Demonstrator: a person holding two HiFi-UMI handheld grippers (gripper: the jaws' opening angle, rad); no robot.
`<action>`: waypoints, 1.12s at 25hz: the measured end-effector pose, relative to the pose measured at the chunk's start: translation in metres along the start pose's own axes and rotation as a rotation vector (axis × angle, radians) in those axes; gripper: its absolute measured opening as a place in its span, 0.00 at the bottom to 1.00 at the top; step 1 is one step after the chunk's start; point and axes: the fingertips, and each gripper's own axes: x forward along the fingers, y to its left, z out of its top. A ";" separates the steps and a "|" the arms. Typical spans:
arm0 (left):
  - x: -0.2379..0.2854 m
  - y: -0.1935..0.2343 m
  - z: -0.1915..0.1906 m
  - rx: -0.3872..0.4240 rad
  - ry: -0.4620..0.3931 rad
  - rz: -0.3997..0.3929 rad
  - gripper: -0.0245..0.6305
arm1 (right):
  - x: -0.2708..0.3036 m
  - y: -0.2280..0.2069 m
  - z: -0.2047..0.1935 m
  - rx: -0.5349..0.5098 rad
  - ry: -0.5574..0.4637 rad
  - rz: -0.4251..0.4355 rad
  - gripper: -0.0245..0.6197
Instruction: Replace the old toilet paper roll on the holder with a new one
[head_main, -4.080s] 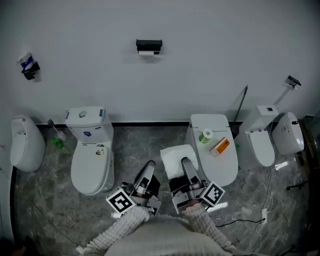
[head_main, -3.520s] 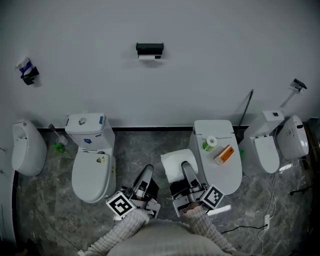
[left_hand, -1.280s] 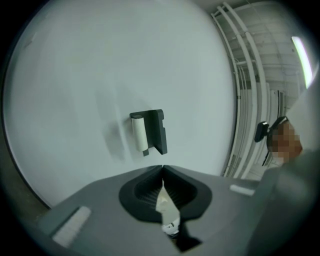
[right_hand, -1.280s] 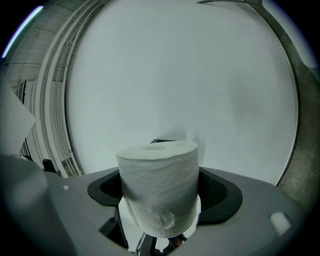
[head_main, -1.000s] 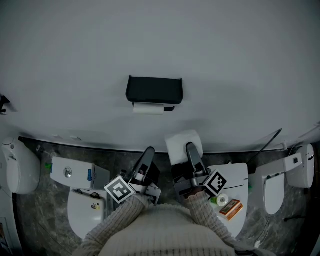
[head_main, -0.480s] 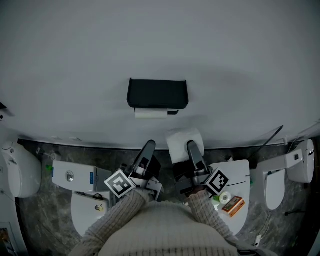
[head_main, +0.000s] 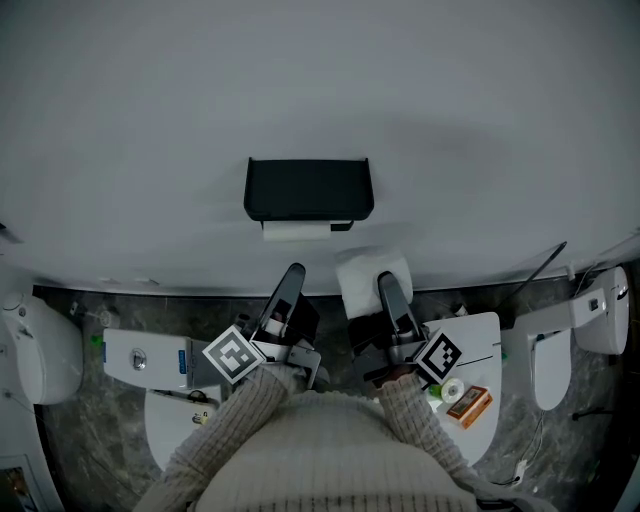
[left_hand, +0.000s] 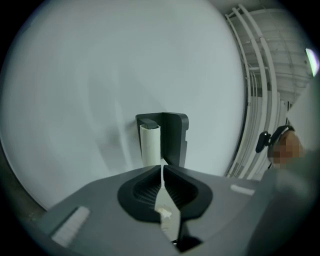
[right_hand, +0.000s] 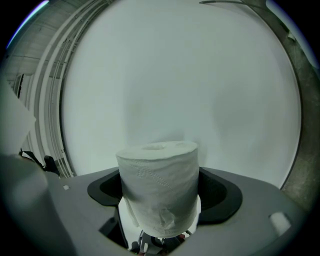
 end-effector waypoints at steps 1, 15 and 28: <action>0.002 0.000 0.001 -0.005 -0.004 -0.003 0.05 | 0.000 0.000 0.001 0.000 -0.003 0.000 0.70; 0.026 0.022 0.026 -0.014 -0.044 0.038 0.37 | 0.009 -0.009 0.006 -0.003 -0.011 -0.020 0.70; 0.049 0.029 0.031 -0.028 -0.092 0.057 0.44 | 0.028 -0.017 -0.007 -0.044 0.005 -0.077 0.70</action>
